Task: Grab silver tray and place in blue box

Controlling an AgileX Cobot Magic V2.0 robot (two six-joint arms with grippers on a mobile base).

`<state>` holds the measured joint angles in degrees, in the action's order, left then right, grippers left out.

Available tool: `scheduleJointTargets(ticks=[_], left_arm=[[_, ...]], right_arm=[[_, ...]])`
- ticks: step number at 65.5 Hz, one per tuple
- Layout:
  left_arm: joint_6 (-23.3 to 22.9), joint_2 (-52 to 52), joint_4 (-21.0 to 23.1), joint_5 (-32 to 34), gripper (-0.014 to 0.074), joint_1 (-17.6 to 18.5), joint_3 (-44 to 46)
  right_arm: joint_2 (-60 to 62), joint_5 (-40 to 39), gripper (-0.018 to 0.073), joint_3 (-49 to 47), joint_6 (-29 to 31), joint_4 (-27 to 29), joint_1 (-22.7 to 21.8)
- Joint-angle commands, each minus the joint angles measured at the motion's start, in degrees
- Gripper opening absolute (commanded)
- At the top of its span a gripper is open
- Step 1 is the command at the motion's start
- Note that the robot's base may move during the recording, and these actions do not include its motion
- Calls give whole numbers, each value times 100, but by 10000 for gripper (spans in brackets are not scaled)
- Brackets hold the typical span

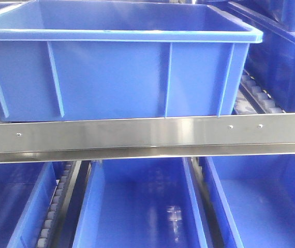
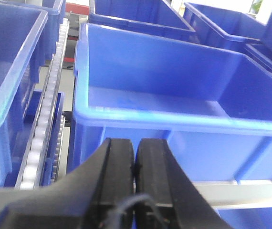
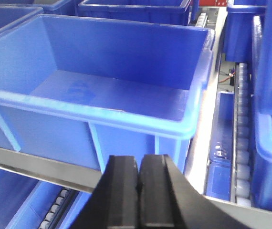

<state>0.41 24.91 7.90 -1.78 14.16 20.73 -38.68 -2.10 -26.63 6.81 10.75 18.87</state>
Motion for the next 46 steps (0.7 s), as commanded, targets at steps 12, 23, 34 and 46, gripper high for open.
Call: scheduleJointTargets(ticks=[12,23,34,46], left_arm=[[1,-1090,2,97,-6,45,-274],[1,-1116,2,84,-6,45,-274],[1,-1116,2,75,-6,45,-274],[1,-1116,2,75,-6,45,-274]], right_arm=[[1145,-490,52,558,76,15,0],[1145,-472,52,615,76,15,0],[1145,-472,52,615,76,15,0],[1234,-503,52,735,76,-32,-5]])
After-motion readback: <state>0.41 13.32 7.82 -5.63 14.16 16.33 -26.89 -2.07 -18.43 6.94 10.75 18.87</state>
